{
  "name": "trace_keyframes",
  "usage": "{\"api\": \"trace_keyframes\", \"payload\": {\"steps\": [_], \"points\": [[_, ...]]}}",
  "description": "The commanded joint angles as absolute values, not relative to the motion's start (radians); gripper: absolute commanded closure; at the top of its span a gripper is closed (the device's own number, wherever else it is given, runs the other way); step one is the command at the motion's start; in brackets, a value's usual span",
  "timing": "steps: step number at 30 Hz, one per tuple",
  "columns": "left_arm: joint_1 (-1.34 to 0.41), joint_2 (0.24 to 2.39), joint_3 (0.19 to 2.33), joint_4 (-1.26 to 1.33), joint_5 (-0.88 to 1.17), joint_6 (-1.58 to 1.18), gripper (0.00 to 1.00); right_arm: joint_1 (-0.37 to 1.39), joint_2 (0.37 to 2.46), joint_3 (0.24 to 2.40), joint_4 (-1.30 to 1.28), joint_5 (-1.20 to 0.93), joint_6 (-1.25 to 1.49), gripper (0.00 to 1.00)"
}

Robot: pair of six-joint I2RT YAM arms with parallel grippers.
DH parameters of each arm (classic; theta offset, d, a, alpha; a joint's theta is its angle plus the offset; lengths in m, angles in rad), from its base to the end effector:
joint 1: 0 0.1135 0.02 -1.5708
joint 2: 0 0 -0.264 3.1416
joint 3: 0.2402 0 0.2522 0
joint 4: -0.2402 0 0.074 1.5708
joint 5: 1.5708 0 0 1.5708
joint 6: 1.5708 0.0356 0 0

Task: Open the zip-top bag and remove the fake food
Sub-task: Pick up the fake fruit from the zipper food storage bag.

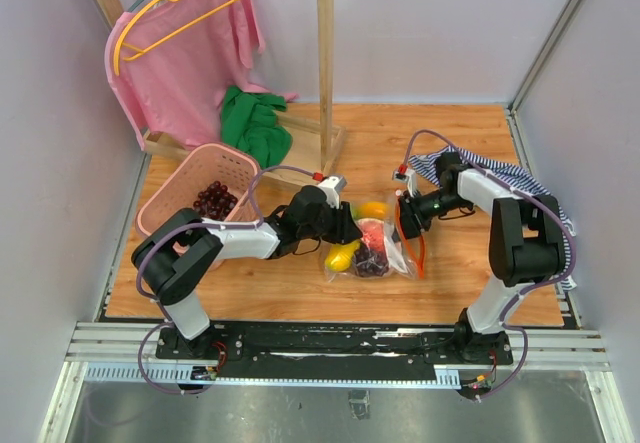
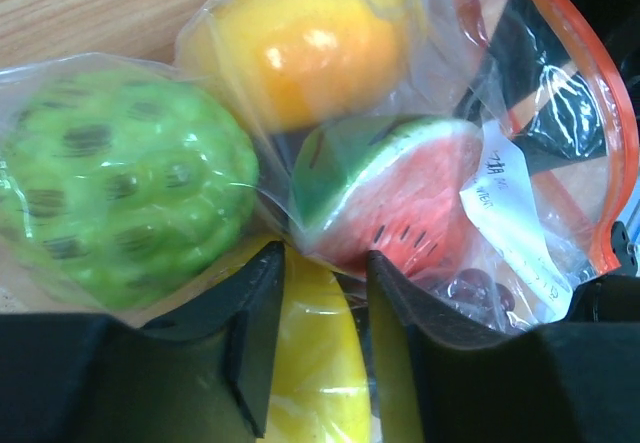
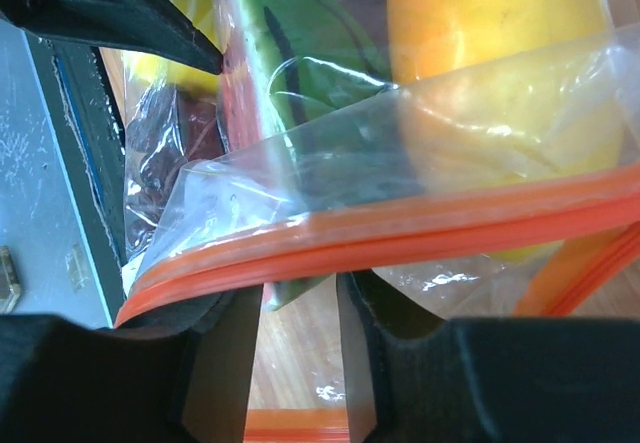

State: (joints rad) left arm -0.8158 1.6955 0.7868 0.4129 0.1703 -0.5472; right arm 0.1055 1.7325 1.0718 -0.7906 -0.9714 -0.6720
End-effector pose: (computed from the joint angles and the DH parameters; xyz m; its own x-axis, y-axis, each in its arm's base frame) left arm 0.2332 -0.2566 0.1672 -0.7050 0.0010 -0.7092 0.5306 0.6643 -0.5265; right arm 0.2992 0.0612 0.1777 -0.6748 -0.4246 -0.6037 -0.7378 0.3658 0.5673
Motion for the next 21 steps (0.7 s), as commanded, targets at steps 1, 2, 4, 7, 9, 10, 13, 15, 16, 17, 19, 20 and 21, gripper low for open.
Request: {"api": "trace_keyframes", "payload": {"steps": [1,2,4,7,9,10,13,15,16,17,19,20,21], "points": [[-0.826,1.712,0.788,0.403,0.225,-0.543,0.61,0.112,1.784,1.041,-0.785,-0.973,-0.642,0.61],[-0.827,1.721,0.790,0.404,0.229,-0.544,0.62,0.116,1.788,1.043,-0.782,-0.968,-0.633,0.58],[-0.828,1.741,0.794,0.401,0.230,-0.547,0.63,0.124,1.789,1.040,-0.767,-0.966,-0.612,0.52],[-0.828,1.769,0.802,0.399,0.237,-0.553,0.63,0.146,1.796,1.033,-0.747,-0.963,-0.585,0.44],[-0.828,1.787,0.807,0.401,0.241,-0.558,0.63,0.162,1.813,1.033,-0.743,-0.982,-0.570,0.43],[-0.828,1.796,0.808,0.405,0.243,-0.562,0.63,0.169,1.826,1.037,-0.746,-0.991,-0.565,0.43],[-0.828,1.812,0.808,0.423,0.250,-0.574,0.64,0.188,1.859,1.049,-0.749,-1.031,-0.550,0.44],[-0.830,1.819,0.809,0.434,0.257,-0.580,0.64,0.198,1.876,1.060,-0.751,-1.054,-0.537,0.44],[-0.831,1.825,0.812,0.439,0.261,-0.582,0.64,0.199,1.882,1.064,-0.751,-1.068,-0.529,0.44],[-0.835,1.833,0.816,0.441,0.267,-0.583,0.64,0.203,1.889,1.069,-0.750,-1.080,-0.522,0.44],[-0.844,1.850,0.829,0.443,0.276,-0.584,0.65,0.204,1.895,1.079,-0.750,-1.112,-0.506,0.43],[-0.849,1.858,0.837,0.442,0.278,-0.584,0.65,0.205,1.896,1.083,-0.745,-1.121,-0.494,0.44],[-0.854,1.867,0.842,0.442,0.282,-0.586,0.65,0.205,1.895,1.084,-0.734,-1.144,-0.473,0.45]]}}
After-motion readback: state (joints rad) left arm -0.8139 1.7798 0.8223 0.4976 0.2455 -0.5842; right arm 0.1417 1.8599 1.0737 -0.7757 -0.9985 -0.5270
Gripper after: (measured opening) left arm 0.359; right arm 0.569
